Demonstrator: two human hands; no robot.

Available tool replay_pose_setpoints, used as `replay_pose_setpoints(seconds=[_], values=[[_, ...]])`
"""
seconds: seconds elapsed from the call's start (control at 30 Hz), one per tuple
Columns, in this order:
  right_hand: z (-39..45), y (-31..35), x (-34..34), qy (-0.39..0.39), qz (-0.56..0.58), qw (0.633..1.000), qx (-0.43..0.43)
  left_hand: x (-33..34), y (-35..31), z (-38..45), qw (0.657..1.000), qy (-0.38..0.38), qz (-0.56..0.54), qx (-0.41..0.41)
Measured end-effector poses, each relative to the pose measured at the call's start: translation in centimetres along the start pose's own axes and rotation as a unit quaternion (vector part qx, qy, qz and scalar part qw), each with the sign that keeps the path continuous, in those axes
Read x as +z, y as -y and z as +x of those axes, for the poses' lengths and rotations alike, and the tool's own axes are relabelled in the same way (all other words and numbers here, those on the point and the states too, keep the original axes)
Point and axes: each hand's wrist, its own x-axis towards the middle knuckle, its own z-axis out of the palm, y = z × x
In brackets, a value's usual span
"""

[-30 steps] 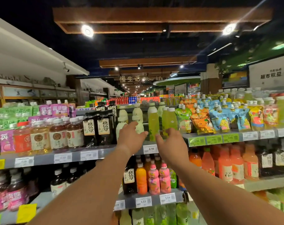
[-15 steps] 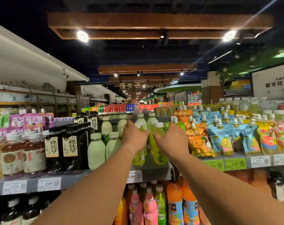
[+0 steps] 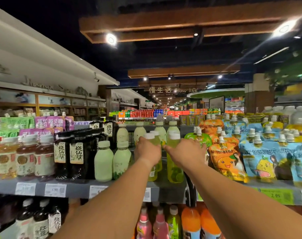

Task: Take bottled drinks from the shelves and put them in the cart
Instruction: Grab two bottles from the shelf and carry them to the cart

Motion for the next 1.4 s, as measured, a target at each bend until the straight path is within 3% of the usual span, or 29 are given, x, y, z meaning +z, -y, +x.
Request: replay_pose_setpoints(seconds=[0.13, 0.27, 0.4, 0.5, 0.63, 0.77, 0.97, 1.2, 1.4], values=[[0.1, 0.1, 0.0, -0.018, 0.051, 0.998, -0.012, 0.0, 0.4, 0.1, 0.999, 0.0, 0.034, 0.009], [-0.2, 0.1, 0.3, -0.031, 0.098, 0.994, -0.027, 0.2, 0.8, -0.1, 0.999, 0.008, -0.032, 0.013], [-0.9, 0.7, -0.8, -0.09, 0.138, 0.985, -0.051, -0.8, 0.1, -0.7, 0.993, -0.033, -0.11, 0.039], [-1.5, 2.8, -3.1, -0.146, 0.221, 0.961, -0.08, -4.3, -1.3, -1.1, 0.989, -0.067, -0.103, 0.083], [-3.5, 8.3, -5.6, -0.151, 0.368, 0.912, -0.097, -11.1, -1.2, -1.5, 0.978, -0.098, -0.116, 0.14], [-7.0, 15.9, -5.2, -0.093, 0.418, 0.897, -0.109, -18.6, 3.0, -2.2, 0.972, -0.136, -0.123, 0.147], [-16.9, 29.8, -1.0, 0.007, 0.479, 0.861, -0.169, -32.5, 14.3, -5.2, 0.973, -0.214, -0.018, 0.087], [-34.1, 45.9, 6.9, 0.218, 0.498, 0.81, -0.22, -49.0, 31.3, -13.8, 0.945, -0.285, 0.148, -0.066], [-47.3, 56.3, 13.5, 0.37, 0.479, 0.752, -0.26, -58.2, 44.5, -21.1, 0.917, -0.307, 0.162, -0.196]])
